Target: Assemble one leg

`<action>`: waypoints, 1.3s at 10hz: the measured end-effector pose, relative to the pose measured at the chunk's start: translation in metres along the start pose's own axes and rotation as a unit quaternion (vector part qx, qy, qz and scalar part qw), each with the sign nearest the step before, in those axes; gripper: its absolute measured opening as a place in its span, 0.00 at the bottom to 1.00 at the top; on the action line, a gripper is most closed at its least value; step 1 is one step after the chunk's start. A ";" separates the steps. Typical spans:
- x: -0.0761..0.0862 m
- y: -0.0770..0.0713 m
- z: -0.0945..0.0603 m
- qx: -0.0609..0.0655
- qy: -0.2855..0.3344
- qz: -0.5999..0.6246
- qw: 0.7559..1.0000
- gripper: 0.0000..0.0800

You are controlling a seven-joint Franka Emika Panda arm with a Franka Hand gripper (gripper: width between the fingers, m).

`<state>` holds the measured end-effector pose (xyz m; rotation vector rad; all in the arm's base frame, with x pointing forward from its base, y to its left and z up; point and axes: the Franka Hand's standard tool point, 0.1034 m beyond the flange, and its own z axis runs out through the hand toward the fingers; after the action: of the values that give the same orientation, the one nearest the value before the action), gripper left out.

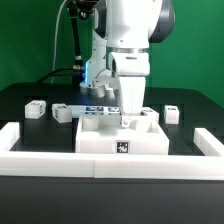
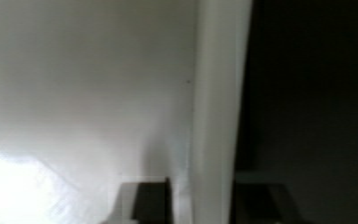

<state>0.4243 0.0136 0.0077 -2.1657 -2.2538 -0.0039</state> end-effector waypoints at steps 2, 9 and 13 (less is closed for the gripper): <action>0.000 0.000 0.000 0.000 0.000 0.001 1.000 0.07; 0.011 0.014 0.000 -0.002 0.001 -0.001 1.000 0.07; 0.054 0.041 0.000 -0.017 0.012 0.034 0.999 0.07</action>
Offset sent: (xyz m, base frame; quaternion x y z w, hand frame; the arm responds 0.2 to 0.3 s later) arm 0.0000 0.0000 0.0000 0.0000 0.0000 0.0000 1.0000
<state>0.4634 0.0688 0.0082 -2.2462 -2.1818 -0.0675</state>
